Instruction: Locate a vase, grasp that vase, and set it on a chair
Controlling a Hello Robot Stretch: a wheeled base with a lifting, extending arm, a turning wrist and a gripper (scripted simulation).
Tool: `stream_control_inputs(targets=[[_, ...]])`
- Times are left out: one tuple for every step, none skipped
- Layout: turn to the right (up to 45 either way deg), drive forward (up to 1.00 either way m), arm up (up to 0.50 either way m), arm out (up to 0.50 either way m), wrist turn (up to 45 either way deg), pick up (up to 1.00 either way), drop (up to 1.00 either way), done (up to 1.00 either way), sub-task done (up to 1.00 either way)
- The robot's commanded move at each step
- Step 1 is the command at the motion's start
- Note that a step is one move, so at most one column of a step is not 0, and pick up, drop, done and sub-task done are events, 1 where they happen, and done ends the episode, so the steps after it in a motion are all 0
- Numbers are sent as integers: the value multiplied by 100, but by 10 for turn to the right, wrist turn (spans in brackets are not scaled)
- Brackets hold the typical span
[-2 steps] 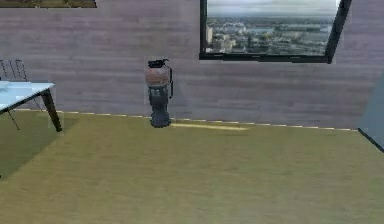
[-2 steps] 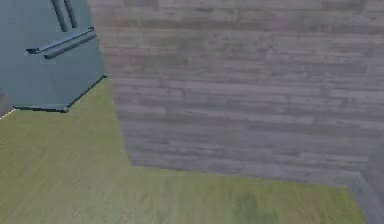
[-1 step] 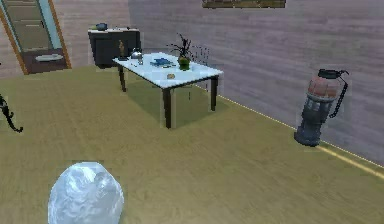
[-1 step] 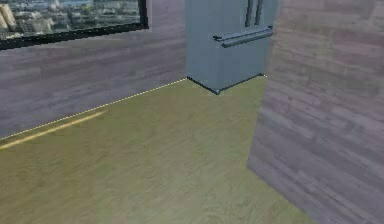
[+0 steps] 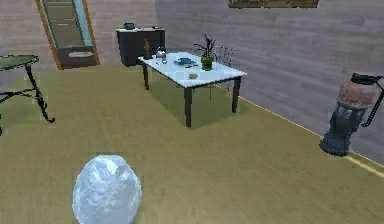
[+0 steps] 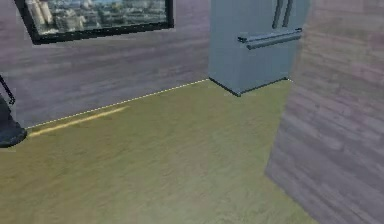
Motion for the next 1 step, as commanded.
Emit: stream_control_inputs(targets=[[0,100,0,0,0,0,0,0,0]])
